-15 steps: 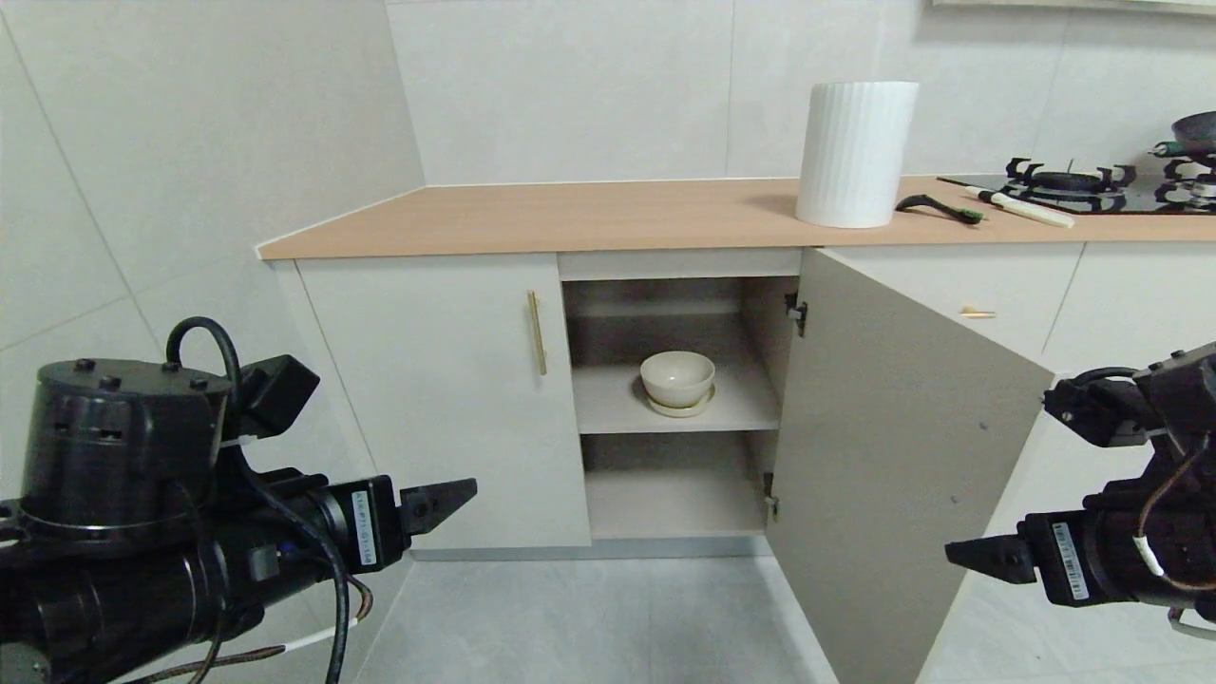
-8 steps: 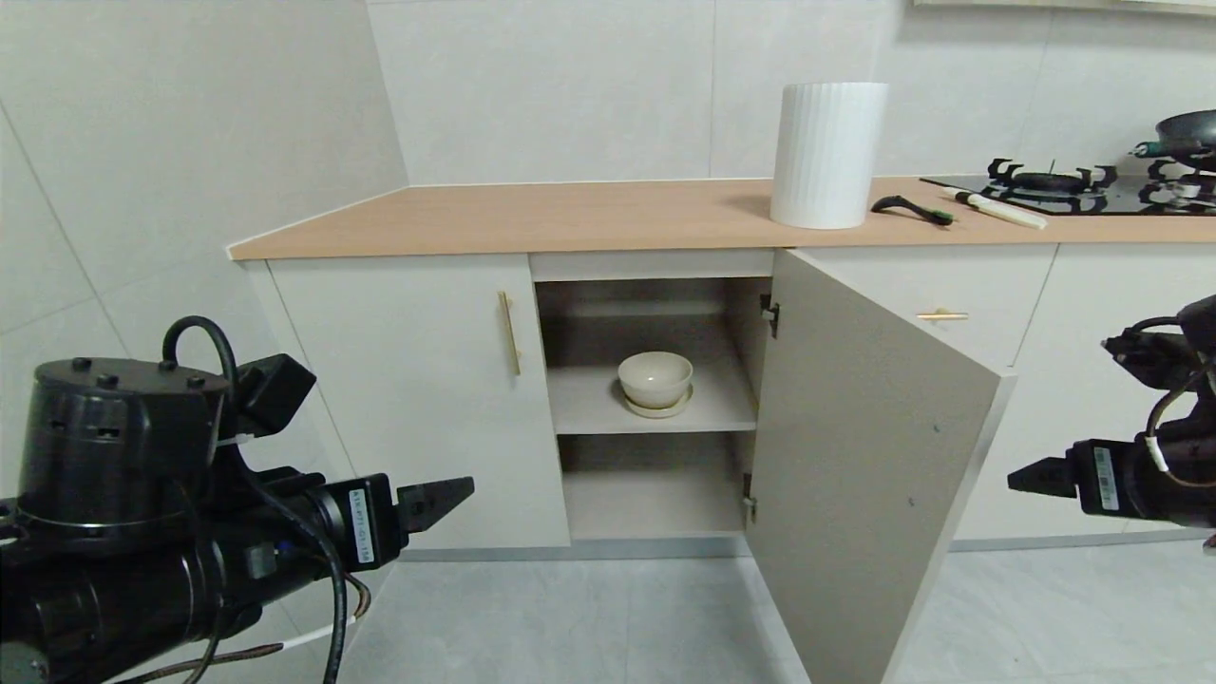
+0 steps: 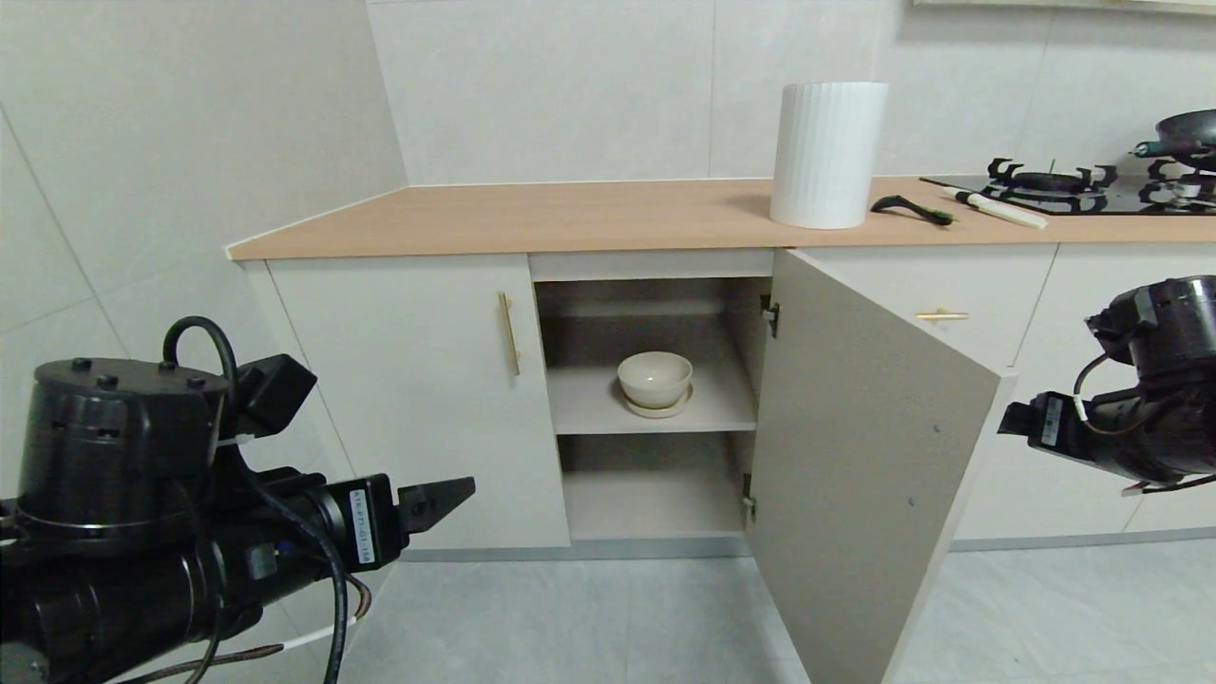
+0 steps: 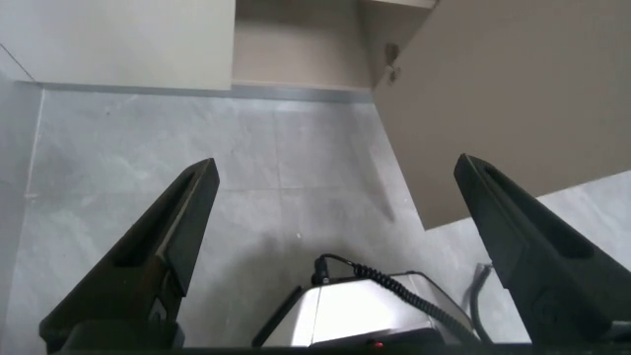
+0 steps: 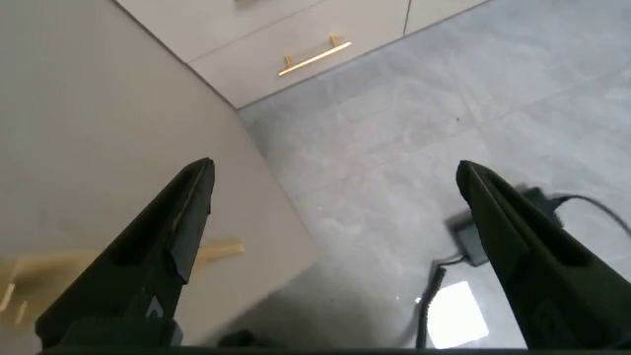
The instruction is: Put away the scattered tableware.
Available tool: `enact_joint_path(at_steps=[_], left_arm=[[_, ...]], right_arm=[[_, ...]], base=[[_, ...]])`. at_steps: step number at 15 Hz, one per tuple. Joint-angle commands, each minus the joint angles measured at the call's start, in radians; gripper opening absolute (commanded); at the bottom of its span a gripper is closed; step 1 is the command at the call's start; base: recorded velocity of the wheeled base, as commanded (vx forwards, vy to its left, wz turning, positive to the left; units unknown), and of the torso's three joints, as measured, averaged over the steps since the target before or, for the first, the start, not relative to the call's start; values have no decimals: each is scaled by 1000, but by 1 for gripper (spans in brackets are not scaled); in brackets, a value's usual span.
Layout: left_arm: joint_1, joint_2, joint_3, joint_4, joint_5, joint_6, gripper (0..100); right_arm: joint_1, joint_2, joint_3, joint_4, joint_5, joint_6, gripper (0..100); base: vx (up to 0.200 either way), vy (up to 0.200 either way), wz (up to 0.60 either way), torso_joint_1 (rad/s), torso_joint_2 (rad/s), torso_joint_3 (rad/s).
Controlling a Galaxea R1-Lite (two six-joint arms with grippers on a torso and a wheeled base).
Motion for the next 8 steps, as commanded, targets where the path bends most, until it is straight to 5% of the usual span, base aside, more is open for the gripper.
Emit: enact_joint_path(at_steps=[1, 8], left_arm=[[0, -1, -3, -1, 1, -1, 100], [1, -3, -8, -2, 1, -2, 100]], right_arm=[[9, 52, 4, -3, 1, 4, 100], [117, 54, 30, -3, 1, 52, 100]], base=[[0, 0, 0, 0, 0, 0], [0, 0, 0, 0, 0, 0]])
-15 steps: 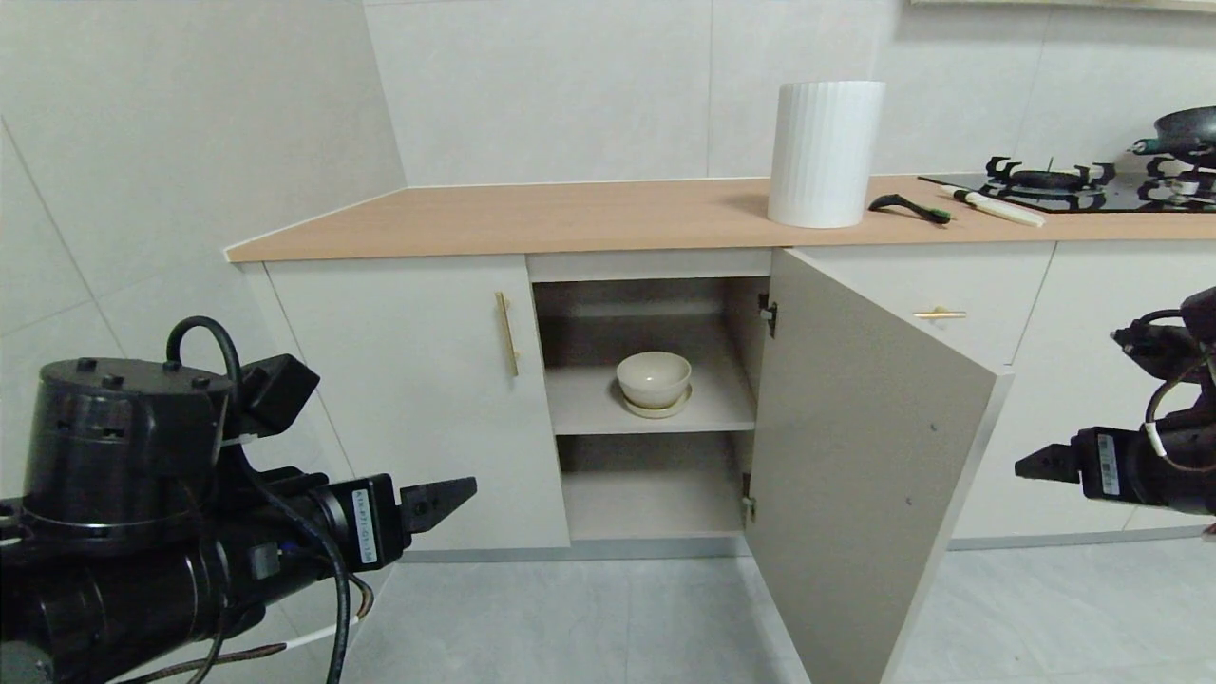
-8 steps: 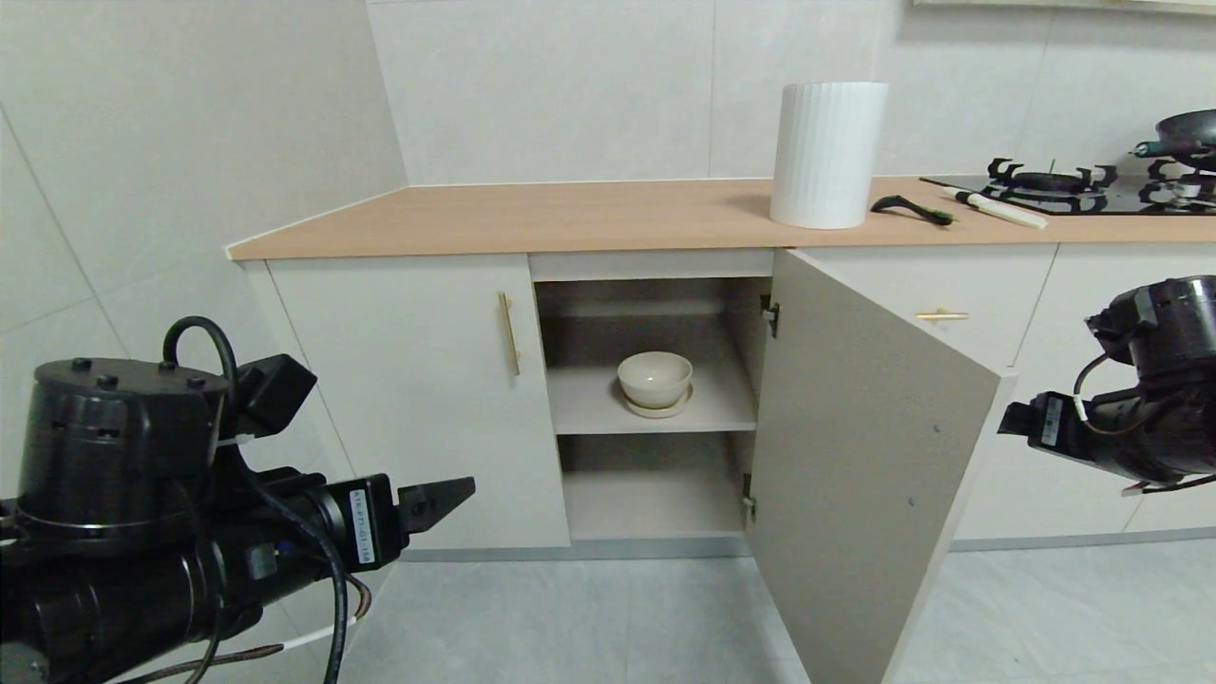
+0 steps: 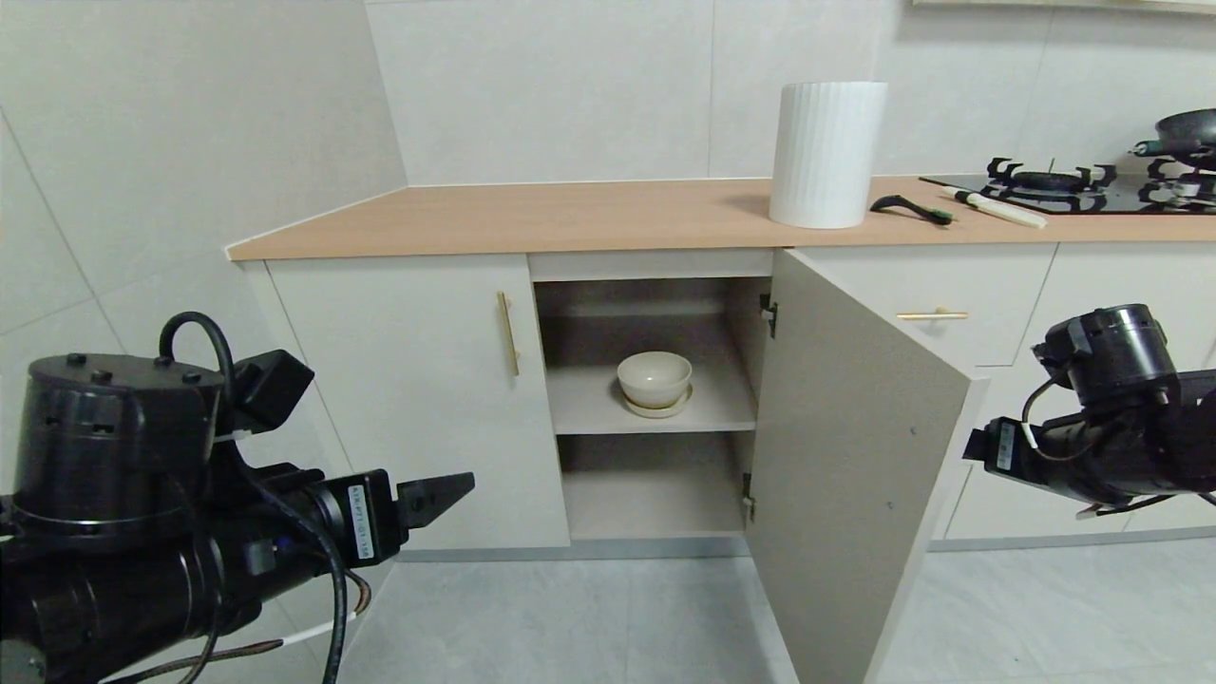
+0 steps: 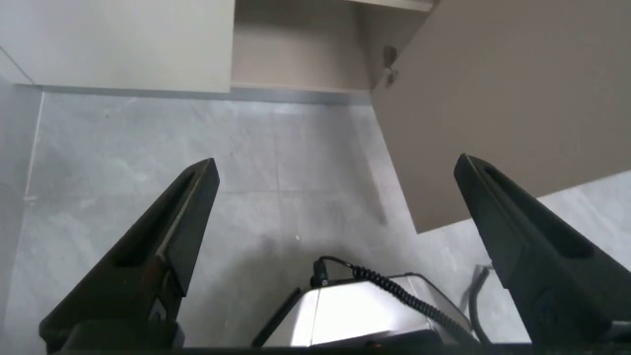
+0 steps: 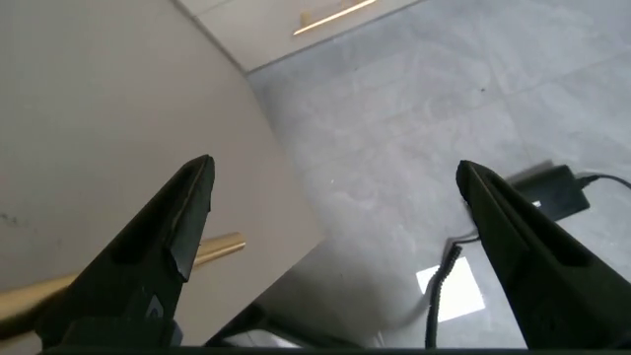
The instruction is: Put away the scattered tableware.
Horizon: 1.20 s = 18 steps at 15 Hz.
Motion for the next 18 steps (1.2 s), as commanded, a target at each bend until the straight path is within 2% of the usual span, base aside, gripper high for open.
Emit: enact_joint_path(at_steps=[1, 6, 8, 10, 15, 18], left_arm=[[0, -1, -2, -1, 0, -1, 100], [0, -1, -5, -2, 0, -3, 100], [0, 5, -8, -2, 0, -4, 100], [0, 3, -6, -2, 0, -4, 100], [0, 5, -6, -2, 5, -4, 100], [0, 2, -9, -4, 5, -3, 100]], right_arm=[[26, 2, 5, 0, 1, 7, 100], [166, 26, -16, -3, 5, 21, 100], [243, 71, -51, -28, 7, 14, 100], [282, 118, -100, -29, 8, 11, 100], [325, 227, -212, -29, 10, 10, 100], [327, 239, -222, -31, 12, 13, 100]], base=[[0, 0, 0, 0, 0, 0], [0, 0, 0, 0, 0, 0], [0, 0, 0, 0, 0, 0], [0, 0, 0, 0, 0, 0], [0, 0, 0, 0, 0, 0], [0, 0, 0, 0, 0, 0]])
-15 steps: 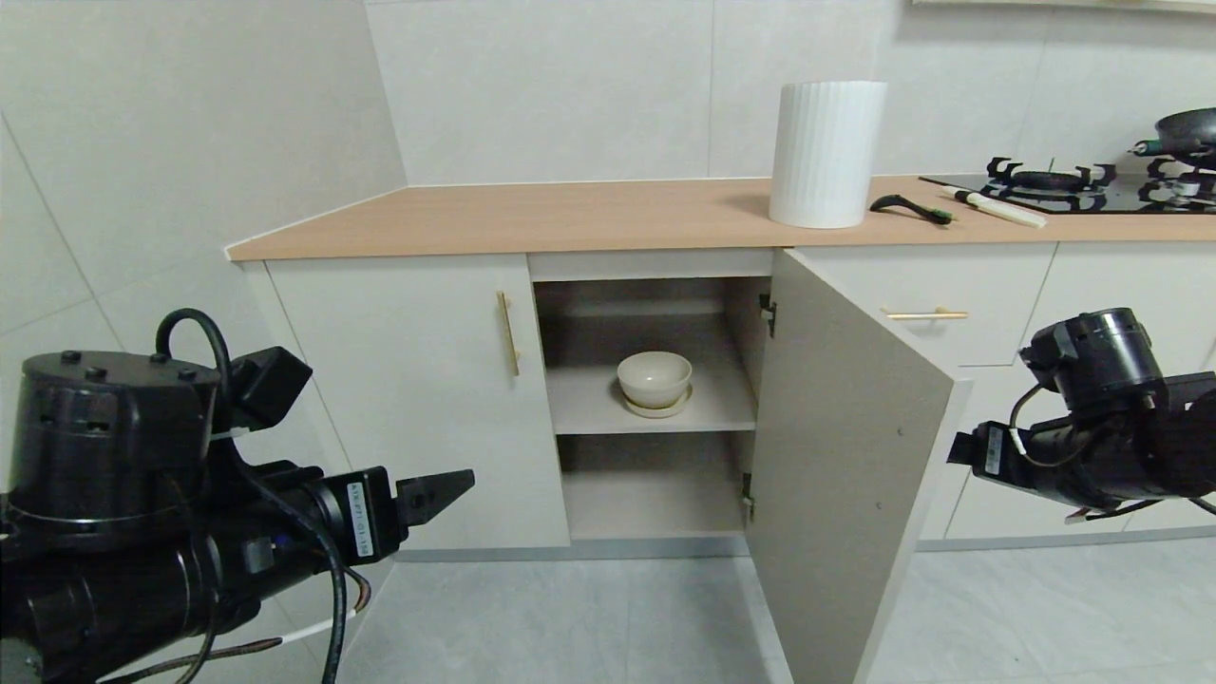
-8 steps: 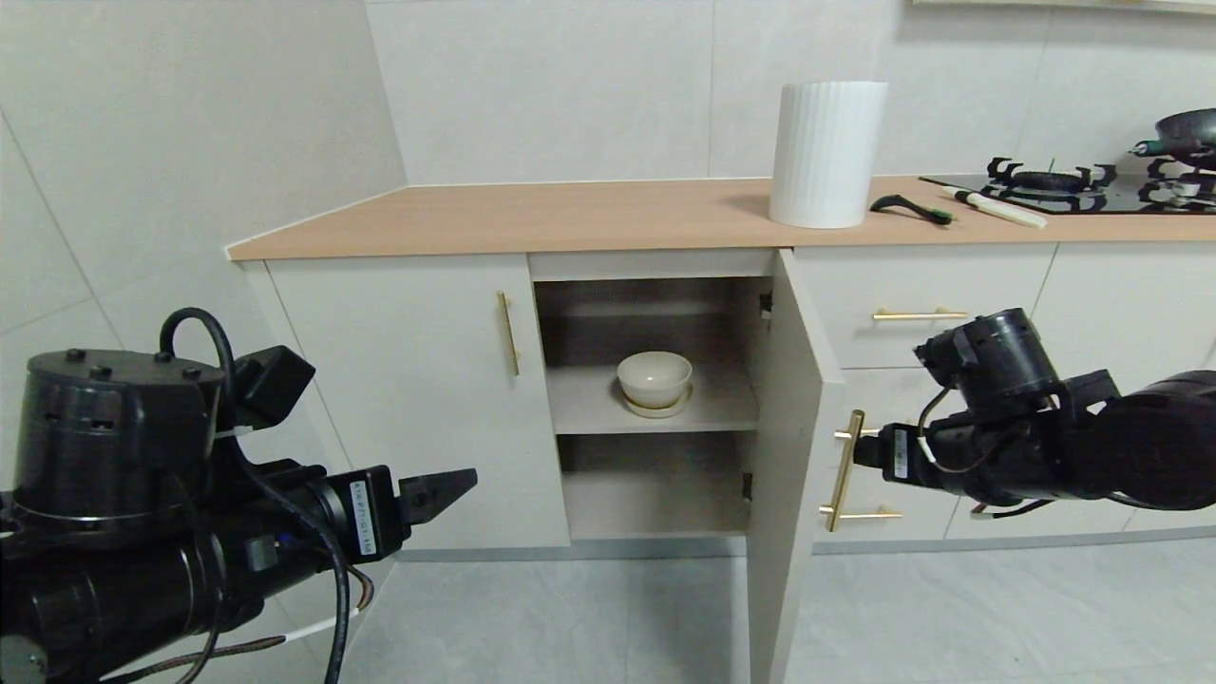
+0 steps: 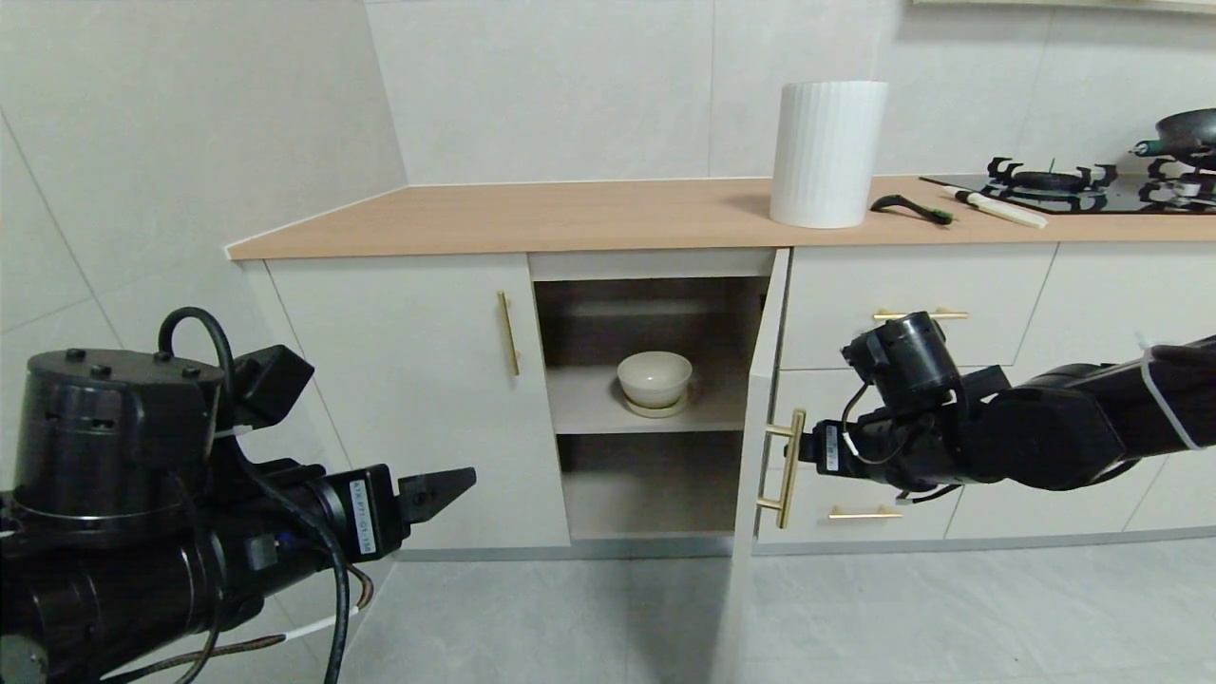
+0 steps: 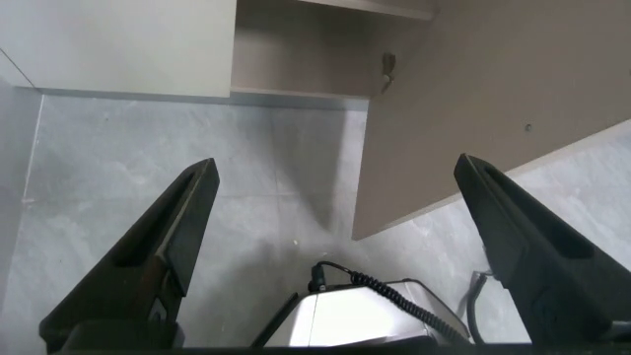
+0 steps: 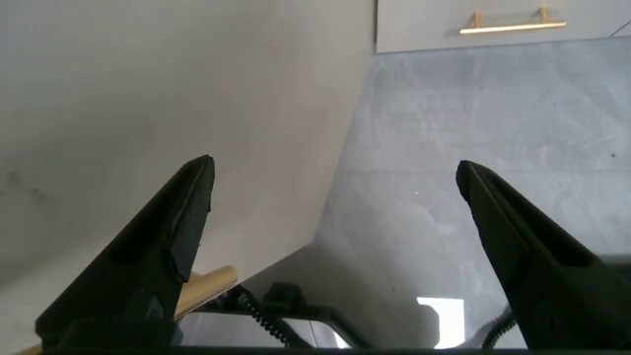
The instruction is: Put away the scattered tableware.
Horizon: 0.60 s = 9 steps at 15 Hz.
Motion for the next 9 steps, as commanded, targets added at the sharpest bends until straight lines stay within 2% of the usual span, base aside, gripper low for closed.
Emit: enact_joint_path(at_steps=[1, 5, 9], left_arm=[[0, 0, 0, -1, 1, 0, 100], [0, 6, 1, 4, -1, 1, 100], [0, 7, 1, 4, -1, 3, 100]], right_arm=[[2, 19, -6, 0, 8, 0, 100], [13, 19, -2, -15, 26, 4, 100], [46, 29, -6, -20, 26, 7, 100]], base=[[0, 0, 0, 0, 0, 0], [0, 0, 0, 0, 0, 0], [200, 0, 0, -2, 0, 2]])
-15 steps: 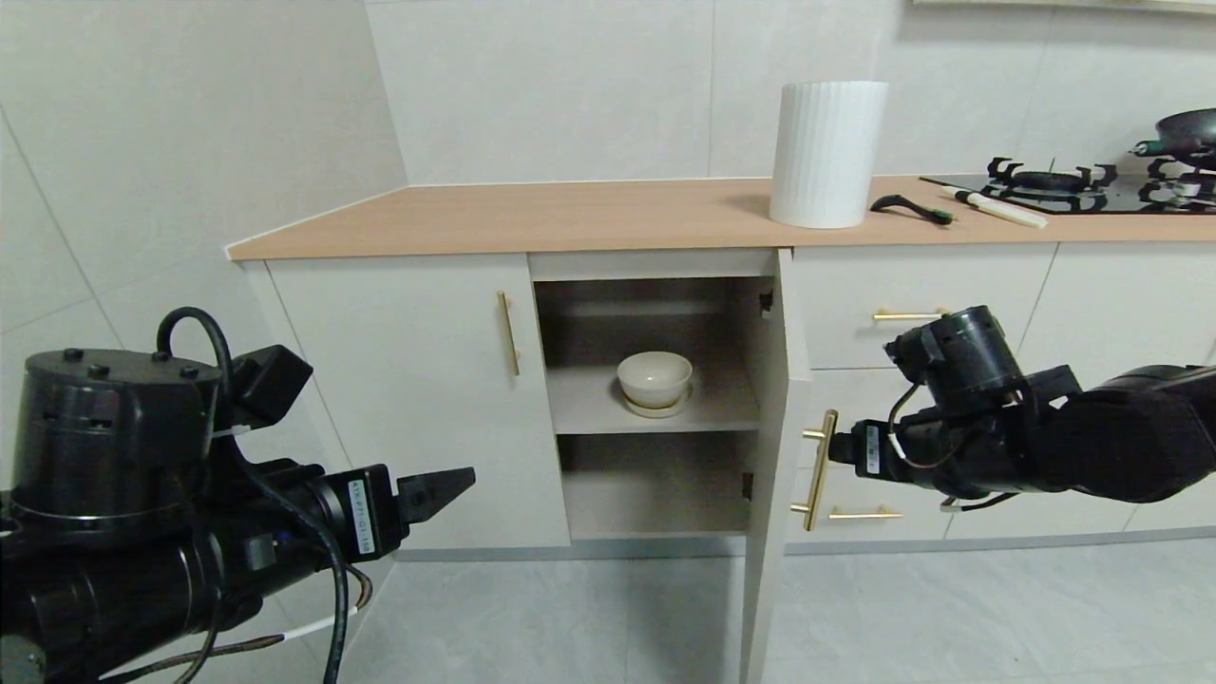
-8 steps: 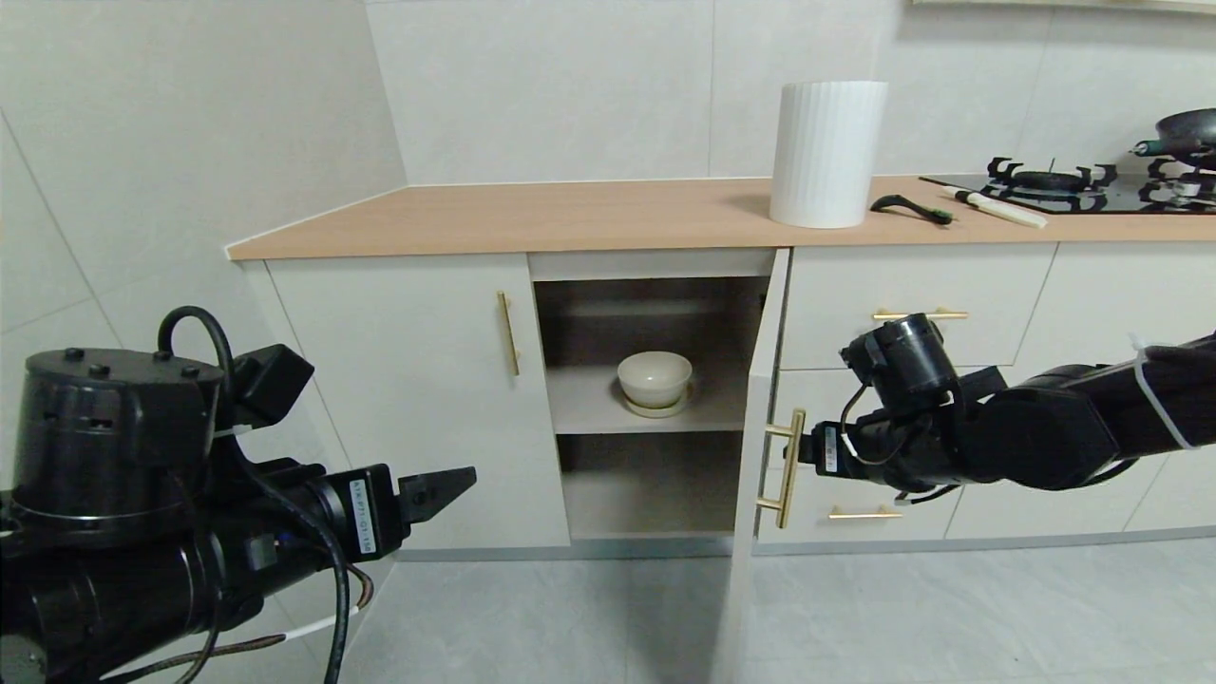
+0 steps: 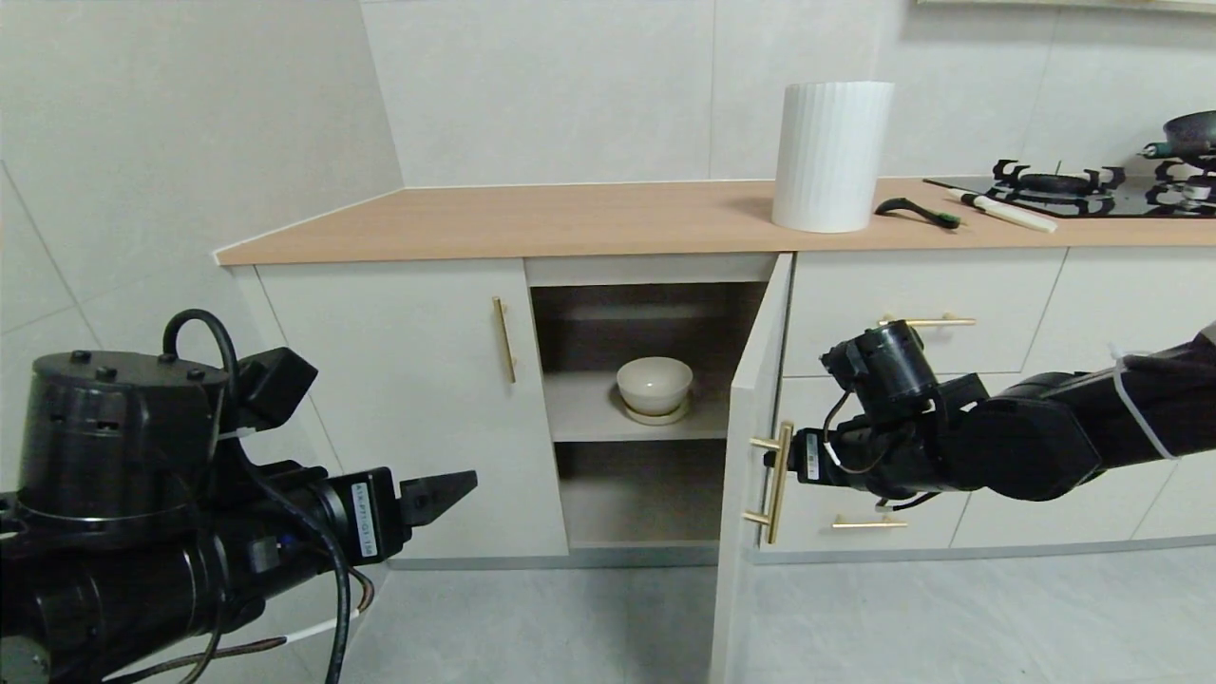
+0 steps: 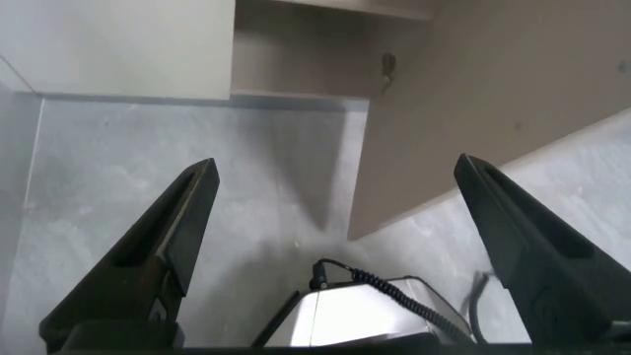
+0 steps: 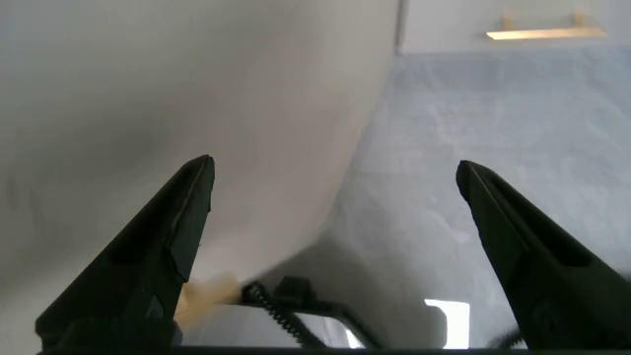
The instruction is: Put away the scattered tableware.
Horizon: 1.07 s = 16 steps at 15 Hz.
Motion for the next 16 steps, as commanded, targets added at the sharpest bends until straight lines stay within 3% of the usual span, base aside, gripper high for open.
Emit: enact_joint_path(at_steps=[1, 3, 6, 9, 13, 16], left_arm=[[0, 4, 0, -1, -1, -1, 100], [0, 9, -2, -1, -1, -1, 100], [0, 9, -2, -2, 0, -1, 100], [0, 9, -2, -2, 0, -1, 100], [6, 1, -5, -4, 0, -1, 100], [6, 1, -5, -4, 0, -1, 100]], right_arm=[[14, 15, -1, -7, -1, 1, 100], [21, 37, 2, -57, -2, 3, 100], [37, 55, 0, -100, 10, 35, 100], [59, 106, -15, -193, 107, 58, 100], [67, 235, -170, -235, 122, 61, 100], [74, 308, -274, -239, 119, 179, 100]], base=[[200, 0, 0, 12, 7, -2], [200, 0, 0, 0, 7, 7], [0, 0, 0, 0, 0, 0], [0, 0, 0, 0, 0, 0], [0, 0, 0, 0, 0, 0], [0, 0, 0, 0, 0, 0]])
